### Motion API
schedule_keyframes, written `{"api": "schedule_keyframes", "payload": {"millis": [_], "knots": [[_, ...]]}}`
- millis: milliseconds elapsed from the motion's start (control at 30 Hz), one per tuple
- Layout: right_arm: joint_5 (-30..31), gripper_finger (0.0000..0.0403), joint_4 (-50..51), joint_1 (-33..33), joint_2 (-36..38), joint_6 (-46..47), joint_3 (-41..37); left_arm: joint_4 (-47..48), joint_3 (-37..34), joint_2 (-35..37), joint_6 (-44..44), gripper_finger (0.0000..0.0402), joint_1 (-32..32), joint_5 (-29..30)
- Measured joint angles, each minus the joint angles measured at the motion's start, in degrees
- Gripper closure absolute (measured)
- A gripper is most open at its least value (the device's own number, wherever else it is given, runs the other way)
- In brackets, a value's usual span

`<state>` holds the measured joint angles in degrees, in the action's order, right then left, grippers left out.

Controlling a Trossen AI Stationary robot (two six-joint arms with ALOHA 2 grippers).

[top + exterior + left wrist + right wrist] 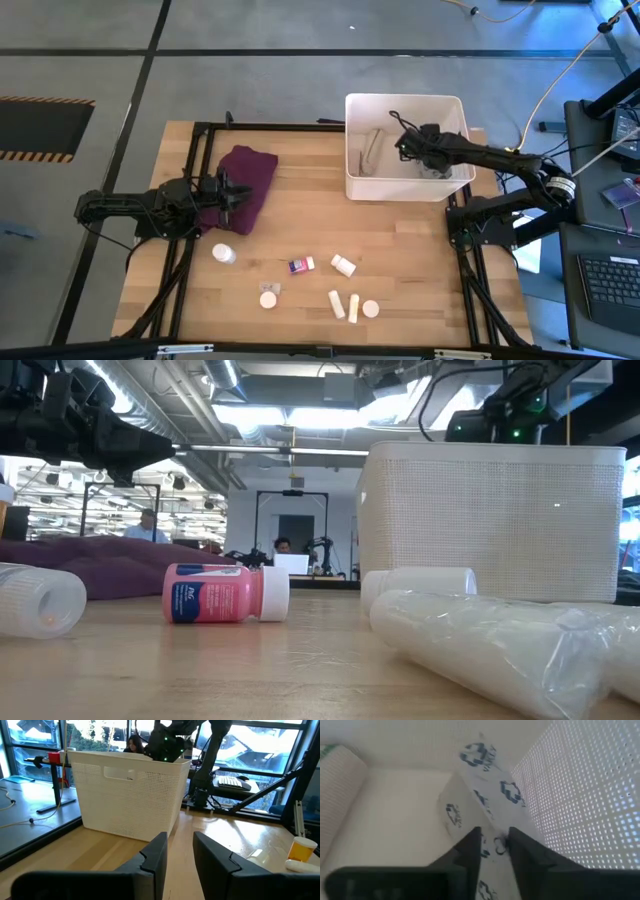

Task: Pick & place medical supplies in basket/bin
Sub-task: Put the white mailer bag into the white bin, then put the left white pill bottle into the white bin

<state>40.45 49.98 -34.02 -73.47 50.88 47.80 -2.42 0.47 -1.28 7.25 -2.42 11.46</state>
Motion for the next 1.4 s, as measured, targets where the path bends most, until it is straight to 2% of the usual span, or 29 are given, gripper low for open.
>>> {"api": "schedule_keyframes", "payload": {"millis": [200, 467, 667, 767, 867, 967, 1100, 1267, 1400], "knots": [[0.29, 0.024, 0.04, 0.0, 0.0, -2.99, 3.21, 0.0, 0.0, 0.0, 0.0, 0.0313, 0.0, -0.02], [-0.37, 0.0224, -0.32, 1.39, -0.02, -13.75, 12.66, -0.05, 0.0, 0.0, 0.0, 0.0313, 0.0, 0.01], [-14.02, 0.0224, -4.96, 9.4, -0.02, -29.24, 22.0, -0.22, 0.0, 0.0, -3.08, 0.0313, 0.0, 0.1], [-25.32, 0.0224, -9.91, 15.48, 0.2, -37.02, 25.78, -0.37, 0.0, 0.0, -4.97, 0.0313, 0.0, 1.21], [-36.62, 0.0224, -15.0, 22.47, 0.22, -40.66, 26.65, -0.45, 0.0, 0.0, -6.4, 0.0313, 0.0, 2.37], [-41.73, 0.0224, -17.25, 30.27, 0.22, -42.9, 24.84, -1.16, 0.0, -0.02, -6.73, 0.031, 0.0, 2.56], [-42.04, 0.0224, -24.2, 40.98, 0.13, -43.54, 17.07, -2.86, 0.0, -0.02, -7.48, 0.029, 0.04, 1.25], [-41.84, 0.0224, -41.73, 51.55, 0.13, -38.99, 4.34, -6.91, 0.0, -0.01, -11.01, 0.0249, 0.04, -6.96], [-37.2, 0.0224, -54.78, 56.42, 0.11, -35.68, -4.78, -7.91, 0.99, -0.12, -8.68, 0.0214, 0.04, -12.06]]}}
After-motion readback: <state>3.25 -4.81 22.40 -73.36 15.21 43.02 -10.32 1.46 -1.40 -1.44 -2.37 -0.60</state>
